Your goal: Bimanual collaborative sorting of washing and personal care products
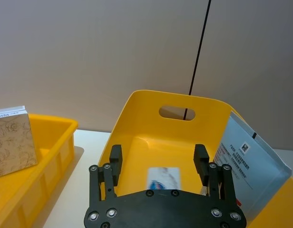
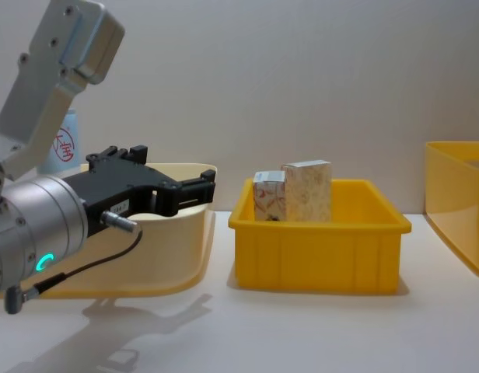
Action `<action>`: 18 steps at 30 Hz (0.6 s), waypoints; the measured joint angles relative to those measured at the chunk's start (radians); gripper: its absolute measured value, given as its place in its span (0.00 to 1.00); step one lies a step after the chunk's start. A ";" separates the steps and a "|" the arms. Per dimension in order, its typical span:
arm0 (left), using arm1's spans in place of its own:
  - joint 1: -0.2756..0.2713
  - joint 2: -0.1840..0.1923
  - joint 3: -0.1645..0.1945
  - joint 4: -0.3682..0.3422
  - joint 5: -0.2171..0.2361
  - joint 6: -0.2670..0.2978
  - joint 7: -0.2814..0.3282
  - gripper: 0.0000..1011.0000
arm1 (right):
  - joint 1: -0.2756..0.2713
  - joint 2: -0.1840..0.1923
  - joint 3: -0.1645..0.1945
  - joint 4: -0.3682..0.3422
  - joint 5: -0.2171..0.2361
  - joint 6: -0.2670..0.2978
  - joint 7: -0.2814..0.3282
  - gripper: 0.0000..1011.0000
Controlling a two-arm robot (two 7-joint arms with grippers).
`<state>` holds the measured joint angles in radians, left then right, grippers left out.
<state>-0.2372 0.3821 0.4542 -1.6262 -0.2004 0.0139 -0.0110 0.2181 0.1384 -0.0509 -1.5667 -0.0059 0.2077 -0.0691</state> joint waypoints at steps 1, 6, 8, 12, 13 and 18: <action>0.000 0.000 0.000 0.000 0.000 0.000 0.000 0.99 | 0.000 0.000 0.000 0.000 0.000 0.000 0.000 0.91; 0.000 0.000 0.000 0.000 0.000 0.000 0.000 0.99 | 0.001 -0.001 0.001 0.002 0.000 0.002 0.001 0.99; 0.000 0.000 0.000 0.000 0.000 0.000 0.000 0.99 | 0.002 -0.002 0.001 0.002 0.000 0.001 0.002 0.99; 0.000 0.000 0.000 0.000 0.000 0.000 0.000 0.99 | 0.002 -0.001 0.001 0.002 0.002 -0.012 0.012 0.99; 0.000 0.000 0.000 0.000 0.000 0.000 0.000 0.99 | 0.002 -0.001 0.001 0.002 0.003 -0.017 0.015 0.99; 0.000 0.000 0.000 0.000 0.000 0.000 0.000 0.99 | 0.002 0.006 0.000 0.002 0.015 -0.057 0.049 0.99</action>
<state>-0.2372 0.3821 0.4542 -1.6262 -0.2004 0.0139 -0.0110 0.2196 0.1445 -0.0506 -1.5644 0.0091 0.1511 -0.0206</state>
